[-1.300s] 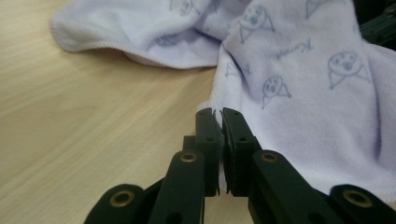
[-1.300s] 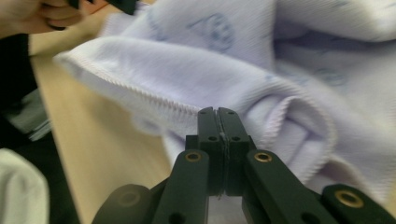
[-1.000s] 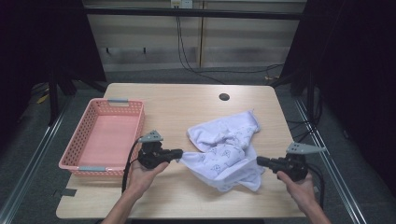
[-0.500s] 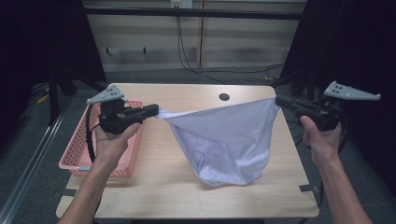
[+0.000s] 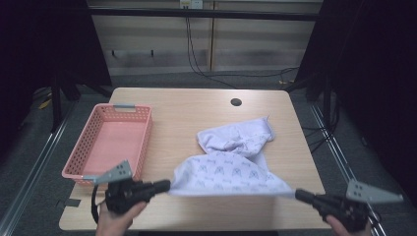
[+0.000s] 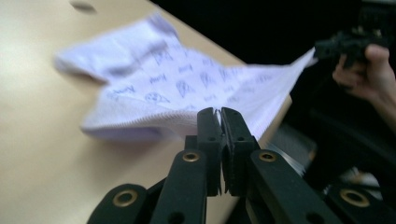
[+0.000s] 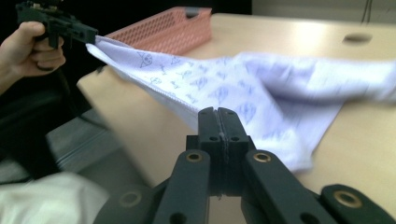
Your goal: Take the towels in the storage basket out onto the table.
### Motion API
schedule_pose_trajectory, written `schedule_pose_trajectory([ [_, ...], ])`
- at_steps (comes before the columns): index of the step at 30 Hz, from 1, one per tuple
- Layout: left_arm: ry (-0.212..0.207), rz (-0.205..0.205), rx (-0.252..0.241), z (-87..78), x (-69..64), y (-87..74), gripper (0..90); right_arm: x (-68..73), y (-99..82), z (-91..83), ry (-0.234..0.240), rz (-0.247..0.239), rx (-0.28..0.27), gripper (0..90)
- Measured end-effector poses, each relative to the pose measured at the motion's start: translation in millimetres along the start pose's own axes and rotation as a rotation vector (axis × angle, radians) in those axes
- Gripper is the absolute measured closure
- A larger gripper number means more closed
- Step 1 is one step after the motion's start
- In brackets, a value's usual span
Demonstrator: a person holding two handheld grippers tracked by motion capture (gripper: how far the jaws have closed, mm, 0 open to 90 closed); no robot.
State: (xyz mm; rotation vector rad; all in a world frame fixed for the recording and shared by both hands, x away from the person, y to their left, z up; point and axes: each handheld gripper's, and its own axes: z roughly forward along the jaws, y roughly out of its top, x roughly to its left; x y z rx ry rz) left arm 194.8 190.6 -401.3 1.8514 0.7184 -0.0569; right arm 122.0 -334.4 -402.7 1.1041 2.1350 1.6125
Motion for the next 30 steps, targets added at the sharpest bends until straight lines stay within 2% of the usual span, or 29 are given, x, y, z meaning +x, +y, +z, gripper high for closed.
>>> schedule_pose_trajectory([
  [1, -0.019, -0.009, 0.017, -0.6, -4.3, -8.6, 86.5, 9.3, -19.2, -8.7, 0.017, 0.023, 0.015, 89.8],
  [2, -0.028, -0.020, 0.019, -1.4, -7.4, -14.6, 86.5, 9.3, -19.2, -8.7, 0.017, 0.023, 0.015, 89.8],
  [3, -0.053, -0.019, 0.033, -3.0, -11.4, -23.1, 86.1, 11.7, -23.7, -10.0, 0.019, 0.022, 0.033, 89.1],
  [5, -0.061, 0.014, 0.028, -6.2, -15.2, -30.9, 80.8, 12.9, -28.8, -10.0, 0.033, 0.022, 0.059, 76.3],
  [6, -0.066, -0.007, 0.024, -6.3, -10.9, -31.2, 74.1, 10.1, -25.7, -7.4, 0.006, 0.010, 0.045, 72.0],
  [7, -0.066, -0.007, 0.024, -6.3, -10.9, -31.2, 72.9, 10.1, -25.7, -7.4, 0.006, 0.010, 0.045, 72.0],
  [8, -0.051, -0.015, 0.032, -4.2, -6.5, -29.6, 72.9, 8.4, -23.4, -4.7, 0.001, 0.005, 0.042, 68.2],
  [9, -0.048, -0.003, 0.048, 0.4, 0.4, -26.6, 72.5, 5.1, -20.2, 0.2, -0.001, 0.010, 0.042, 65.7],
  [11, -0.012, 0.003, 0.073, 12.6, 12.9, -20.4, 69.9, -2.9, -13.7, 16.6, 0.007, -0.001, 0.075, 64.6],
  [12, -0.002, -0.006, 0.086, 18.7, 18.6, -17.7, 65.1, -8.8, -9.5, 34.3, 0.003, -0.016, 0.112, 63.5],
  [13, 0.013, -0.005, 0.094, 27.5, 26.0, -14.7, 65.1, -8.8, -9.5, 34.3, 0.003, -0.016, 0.112, 63.5],
  [15, 0.010, -0.015, 0.094, 48.5, 42.8, -9.0, 63.4, -19.0, -5.9, 57.5, 0.003, -0.023, 0.153, 60.7],
  [16, 0.031, -0.020, 0.098, 58.0, 50.0, -6.3, 61.3, -26.7, -4.0, 72.6, 0.013, -0.024, 0.174, 59.2],
  [17, 0.028, -0.035, 0.104, 67.8, 58.3, -3.2, 58.5, -32.2, -2.4, 84.5, 0.011, -0.033, 0.202, 58.1],
  [18, 0.029, -0.039, 0.114, 75.4, 64.5, -1.0, 57.2, -38.2, -1.3, 96.0, -0.009, -0.040, 0.224, 55.1],
  [19, 0.088, -0.027, 0.119, 87.2, 73.1, 1.5, 56.2, -42.9, -0.6, 104.6, -0.010, -0.036, 0.241, 54.6],
  [21, 0.102, -0.029, 0.152, 105.0, 86.2, 4.3, 51.3, -56.3, 0.3, 132.8, -0.007, -0.035, 0.297, 53.3],
  [22, 0.127, -0.016, 0.167, 111.2, 89.1, 4.9, 51.3, -56.3, 0.3, 132.8, -0.007, -0.035, 0.297, 53.3],
  [23, 0.150, 0.000, 0.187, 119.3, 93.2, 5.9, 48.8, -58.1, -0.2, 137.2, -0.004, -0.036, 0.311, 54.4],
  [24, 0.162, 0.005, 0.198, 126.6, 99.0, 6.3, 46.9, -59.1, -1.3, 141.8, -0.011, -0.043, 0.331, 61.2],
  [25, 0.173, -0.013, 0.203, 131.5, 103.2, 6.3, 46.6, -60.3, -3.7, 145.0, -0.007, -0.048, 0.350, 69.7],
  [26, 0.175, -0.023, 0.216, 134.9, 106.1, 5.9, 46.4, -60.0, -6.0, 144.8, 0.013, -0.039, 0.349, 79.5],
  [27, 0.191, -0.015, 0.248, 139.1, 107.9, 4.6, 48.3, -58.9, -7.3, 143.3, 0.029, -0.040, 0.346, 85.7],
  [28, 0.183, -0.008, 0.266, 141.8, 108.4, 1.9, 56.3, -56.3, -8.4, 140.2, 0.043, -0.039, 0.345, 87.1],
  [30, 0.154, 0.007, 0.273, 139.7, 105.0, -2.0, 82.4, -47.6, -8.5, 129.1, 0.066, -0.044, 0.330, 88.0],
])
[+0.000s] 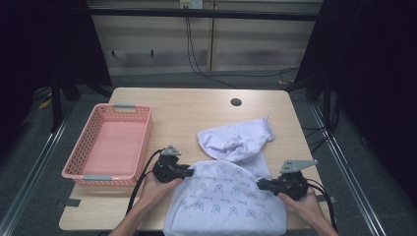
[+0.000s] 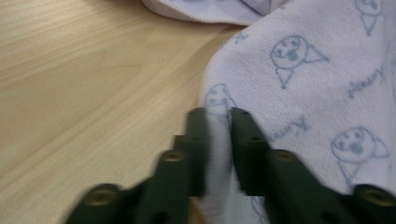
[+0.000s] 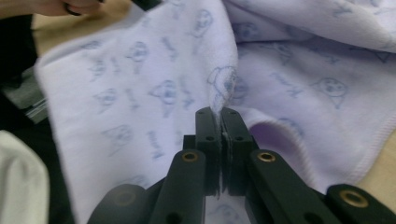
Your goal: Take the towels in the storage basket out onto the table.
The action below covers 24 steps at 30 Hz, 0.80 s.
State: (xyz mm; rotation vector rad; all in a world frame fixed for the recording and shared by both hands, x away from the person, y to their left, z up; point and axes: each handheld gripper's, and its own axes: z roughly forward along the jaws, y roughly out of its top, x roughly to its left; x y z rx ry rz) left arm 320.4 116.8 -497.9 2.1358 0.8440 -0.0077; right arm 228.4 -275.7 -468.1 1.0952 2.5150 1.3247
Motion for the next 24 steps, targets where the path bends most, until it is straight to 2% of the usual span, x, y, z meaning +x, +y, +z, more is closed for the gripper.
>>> schedule_pose_trajectory([
  [1, -0.037, -0.012, -0.016, -6.4, -1.6, -1.5, 86.1, 5.0, -1.8, -5.3, 0.011, -0.008, -0.007, 88.1],
  [3, -0.057, 0.008, -0.028, -19.1, -7.8, -3.3, 87.0, 15.4, -7.6, -14.8, 0.031, -0.010, -0.022, 88.1],
  [4, -0.093, 0.012, -0.046, -30.7, -12.8, -7.0, 87.1, 20.7, -11.5, -19.0, 0.045, -0.015, -0.021, 88.1],
  [6, -0.148, 0.014, -0.081, -50.4, -24.3, -18.5, 87.1, 32.9, -21.3, -27.1, 0.057, -0.021, -0.022, 88.0],
  [8, -0.164, 0.043, -0.082, -64.7, -37.3, -31.5, 87.1, 41.5, -28.7, -32.2, 0.070, -0.020, -0.016, 87.9],
  [9, -0.186, 0.049, -0.085, -69.8, -42.9, -37.7, 87.1, 45.8, -32.3, -34.6, 0.080, -0.017, -0.008, 87.8],
  [10, -0.225, 0.055, -0.083, -76.8, -51.7, -47.9, 87.0, 48.8, -34.6, -36.1, 0.081, -0.017, -0.006, 87.4],
  [11, -0.230, 0.070, -0.080, -81.4, -58.9, -56.0, 86.9, 53.6, -37.7, -38.8, 0.086, -0.018, 0.002, 86.4],
  [13, -0.282, 0.079, -0.065, -87.2, -71.6, -69.8, 86.8, 59.1, -40.6, -42.7, 0.101, -0.020, 0.001, 81.0],
  [14, -0.301, 0.078, -0.057, -89.8, -77.6, -76.3, 86.5, 61.1, -41.0, -45.2, 0.093, -0.022, -0.006, 75.3],
  [15, -0.340, 0.093, -0.042, -92.7, -81.5, -80.7, 85.7, 61.2, -40.1, -47.9, 0.084, -0.020, -0.022, 68.8],
  [16, -0.351, 0.102, -0.044, -95.2, -83.2, -82.7, 84.4, 59.2, -38.0, -50.3, 0.063, -0.004, -0.049, 65.1],
  [17, -0.365, 0.100, -0.049, -97.2, -83.8, -83.6, 78.2, 53.5, -35.1, -51.0, 0.049, 0.017, -0.071, 63.2],
  [18, -0.383, 0.088, -0.056, -98.9, -83.4, -83.6, 78.2, 53.5, -35.1, -51.0, 0.049, 0.017, -0.071, 63.2],
  [19, -0.393, 0.072, -0.080, -101.8, -80.3, -81.3, 73.9, 50.1, -33.7, -49.9, 0.033, 0.023, -0.080, 62.6],
  [20, -0.378, 0.055, -0.103, -102.9, -78.0, -78.6, 68.4, 42.8, -31.1, -46.2, 0.016, 0.040, -0.087, 61.4],
  [21, -0.386, 0.045, -0.123, -102.7, -72.5, -72.4, 68.6, 38.0, -28.7, -42.5, 0.014, 0.054, -0.083, 60.7],
  [22, -0.382, 0.052, -0.131, -101.0, -69.5, -67.9, 67.0, 30.1, -23.7, -35.4, -0.009, 0.045, -0.066, 59.8],
  [23, -0.323, 0.047, -0.138, -96.6, -64.3, -60.1, 65.6, 25.4, -20.7, -30.8, -0.018, 0.042, -0.064, 58.6],
  [24, -0.293, 0.022, -0.136, -91.9, -60.1, -55.2, 62.4, 16.8, -15.9, -22.5, -0.013, 0.056, -0.060, 57.4],
])
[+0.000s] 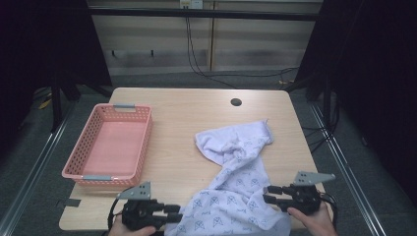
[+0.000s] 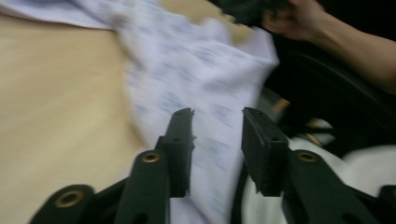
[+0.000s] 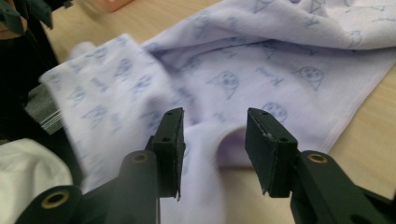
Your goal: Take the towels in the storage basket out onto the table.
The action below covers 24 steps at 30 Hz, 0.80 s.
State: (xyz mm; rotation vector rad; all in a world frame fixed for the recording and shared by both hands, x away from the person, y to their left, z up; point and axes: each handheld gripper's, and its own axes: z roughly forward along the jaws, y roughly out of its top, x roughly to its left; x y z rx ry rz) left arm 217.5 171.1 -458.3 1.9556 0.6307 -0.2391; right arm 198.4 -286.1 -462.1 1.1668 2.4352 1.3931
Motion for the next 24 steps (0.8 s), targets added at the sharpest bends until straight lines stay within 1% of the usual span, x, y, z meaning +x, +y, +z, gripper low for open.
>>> schedule_pose_trajectory([
  [1, 0.033, -0.025, 0.004, 6.6, 7.8, 4.7, 62.5, -4.3, 2.6, 5.8, -0.013, -0.001, 0.010, 56.0],
  [2, 0.068, -0.031, 0.002, 16.9, 16.5, 8.6, 62.5, -9.5, 5.5, 13.6, -0.031, -0.001, 0.030, 54.7],
  [3, 0.060, -0.047, 0.017, 26.7, 22.9, 10.7, 61.6, -15.2, 7.7, 22.9, -0.034, 0.000, 0.048, 53.1],
  [4, 0.052, -0.051, 0.046, 35.2, 25.8, 12.1, 57.4, -17.9, 8.9, 29.8, -0.028, 0.000, 0.067, 51.7],
  [6, 0.065, 0.012, 0.142, 61.0, 27.7, 14.7, 54.9, -20.3, 9.4, 42.1, -0.054, -0.016, 0.112, 50.7],
  [7, 0.085, 0.028, 0.185, 71.3, 28.2, 15.6, 54.7, -21.3, 8.8, 47.2, -0.056, -0.020, 0.140, 50.7],
  [8, 0.089, 0.022, 0.191, 76.9, 28.4, 15.8, 55.0, -22.3, 7.4, 51.6, -0.070, -0.032, 0.161, 51.5],
  [9, 0.061, 0.029, 0.201, 81.5, 28.4, 15.5, 60.3, -22.2, 6.1, 54.0, -0.079, -0.033, 0.181, 55.8],
  [10, 0.071, 0.052, 0.237, 86.6, 24.4, 14.4, 67.6, -21.3, 4.8, 54.3, -0.092, -0.050, 0.184, 59.9],
  [11, 0.081, 0.061, 0.241, 87.1, 21.1, 12.0, 72.2, -21.6, 4.7, 52.3, -0.104, -0.035, 0.187, 65.2],
  [12, 0.080, 0.054, 0.251, 85.8, 19.8, 11.0, 76.4, -21.6, 2.7, 50.2, -0.103, -0.028, 0.184, 67.8],
  [13, 0.082, 0.052, 0.248, 83.5, 17.1, 8.8, 77.7, -21.0, 1.3, 48.1, -0.103, -0.029, 0.189, 69.7],
  [14, 0.082, 0.058, 0.257, 81.5, 14.5, 7.0, 79.6, -20.4, -0.5, 46.2, -0.101, -0.029, 0.189, 72.9],
  [15, 0.064, 0.058, 0.256, 79.8, 11.5, 2.5, 80.2, -19.6, -1.7, 45.0, -0.097, -0.027, 0.189, 75.0],
  [16, 0.048, 0.052, 0.245, 77.1, 8.6, -2.6, 80.3, -18.5, -3.3, 43.5, -0.085, -0.028, 0.193, 76.0],
  [17, 0.042, 0.044, 0.253, 74.9, 7.0, -4.4, 80.7, -16.6, -5.4, 41.5, -0.076, -0.030, 0.196, 77.5],
  [18, 0.029, 0.023, 0.257, 72.7, 4.3, -7.2, 81.0, -15.0, -6.6, 40.5, -0.067, -0.025, 0.199, 78.0],
  [19, 0.020, 0.031, 0.265, 69.7, -1.1, -11.4, 81.0, -13.1, -7.7, 39.3, -0.056, -0.018, 0.205, 78.7],
  [20, 0.005, 0.025, 0.271, 67.3, -4.9, -15.1, 81.0, -10.5, -9.4, 38.4, -0.041, -0.023, 0.209, 79.0],
  [21, -0.004, 0.008, 0.274, 65.4, -7.0, -17.4, 81.0, -7.7, -10.5, 37.5, -0.023, -0.024, 0.219, 79.1],
  [22, -0.013, 0.007, 0.279, 62.0, -11.5, -21.5, 80.9, -5.8, -11.5, 37.1, -0.010, -0.028, 0.222, 79.1],
  [23, -0.021, 0.019, 0.290, 60.3, -15.2, -24.1, 80.9, -1.2, -13.0, 36.5, 0.001, -0.025, 0.229, 79.2],
  [24, -0.031, 0.024, 0.301, 58.2, -17.4, -25.3, 77.7, 5.0, -14.6, 35.2, 0.032, -0.038, 0.250, 79.2],
])
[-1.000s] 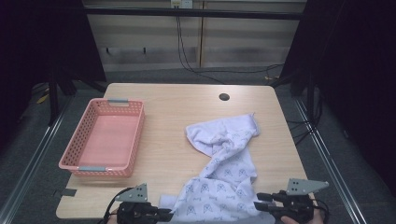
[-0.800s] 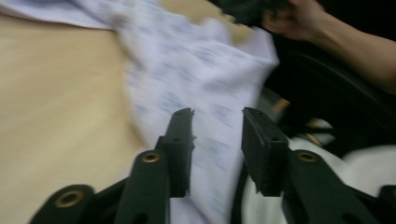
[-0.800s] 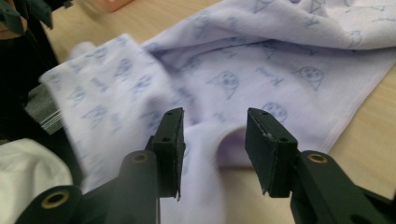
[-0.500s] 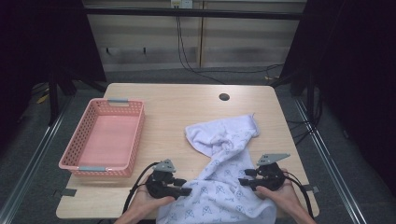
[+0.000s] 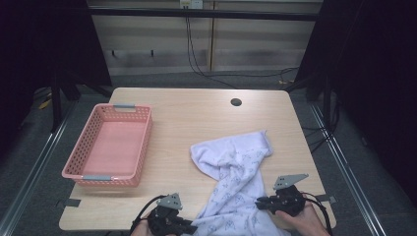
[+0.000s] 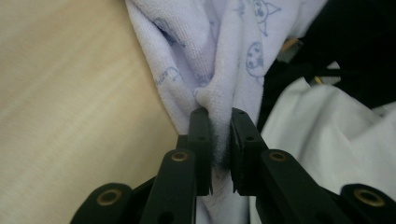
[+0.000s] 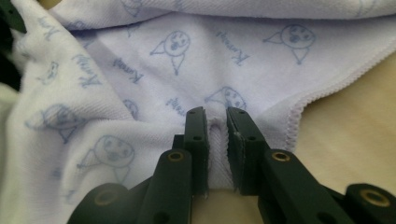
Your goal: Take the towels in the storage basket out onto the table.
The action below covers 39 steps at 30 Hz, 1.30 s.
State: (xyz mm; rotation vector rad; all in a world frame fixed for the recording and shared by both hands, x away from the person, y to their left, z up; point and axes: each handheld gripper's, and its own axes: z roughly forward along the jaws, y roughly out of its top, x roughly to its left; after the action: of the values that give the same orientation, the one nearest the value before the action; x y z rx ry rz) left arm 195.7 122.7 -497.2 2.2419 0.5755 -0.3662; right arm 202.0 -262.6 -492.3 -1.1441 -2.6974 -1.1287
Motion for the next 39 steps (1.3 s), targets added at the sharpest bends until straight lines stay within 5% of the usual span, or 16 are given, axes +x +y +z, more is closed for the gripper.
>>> schedule_pose_trajectory([
  [4, -0.035, -0.020, -0.030, -7.4, 2.4, -2.8, 70.5, 8.1, -3.7, -2.4, 0.023, -0.015, 0.022, 79.2],
  [7, -0.005, -0.031, -0.112, -17.4, 13.4, 11.3, 62.8, 10.3, -3.4, -5.2, 0.032, -0.007, 0.038, 76.9],
  [10, 0.074, -0.052, -0.166, -18.5, 32.6, 29.8, 60.8, 2.2, 1.5, -12.0, 0.014, -0.002, -0.057, 70.2],
  [12, 0.123, -0.075, -0.188, -13.5, 51.1, 44.3, 59.8, -11.8, 9.1, -18.6, -0.052, 0.017, -0.133, 67.0],
  [13, 0.185, -0.072, -0.187, -7.3, 64.2, 56.1, 60.2, -18.2, 12.6, -20.8, -0.069, 0.025, -0.151, 65.9],
  [16, 0.229, -0.101, -0.210, -0.4, 83.6, 70.3, 57.1, -55.5, 28.9, -29.4, -0.172, 0.082, -0.237, 60.2],
  [20, 0.249, -0.180, -0.270, -1.5, 105.7, 78.7, 50.0, -90.2, 40.4, -31.9, -0.251, 0.131, -0.273, 54.8],
  [25, 0.283, -0.215, -0.250, 11.3, 117.2, 79.2, 48.2, -120.3, 47.1, -25.9, -0.274, 0.164, -0.290, 53.3],
  [30, 0.282, -0.225, -0.264, 19.4, 122.7, 86.5, 59.8, -131.9, 51.1, -11.2, -0.304, 0.172, -0.250, 53.6],
  [32, 0.301, -0.194, -0.247, 25.1, 123.8, 92.8, 75.8, -135.2, 54.7, -0.8, -0.303, 0.176, -0.225, 61.8],
  [34, 0.295, -0.191, -0.278, 24.5, 124.1, 94.7, 85.3, -135.9, 54.9, 3.1, -0.298, 0.171, -0.218, 79.3],
  [35, 0.282, -0.192, -0.289, 21.4, 124.4, 95.2, 86.1, -134.1, 54.5, 2.1, -0.317, 0.165, -0.224, 87.0],
  [39, 0.284, -0.174, -0.380, -5.3, 116.8, 101.7, 86.9, -127.9, 56.5, -17.7, -0.308, 0.165, -0.307, 89.3],
])
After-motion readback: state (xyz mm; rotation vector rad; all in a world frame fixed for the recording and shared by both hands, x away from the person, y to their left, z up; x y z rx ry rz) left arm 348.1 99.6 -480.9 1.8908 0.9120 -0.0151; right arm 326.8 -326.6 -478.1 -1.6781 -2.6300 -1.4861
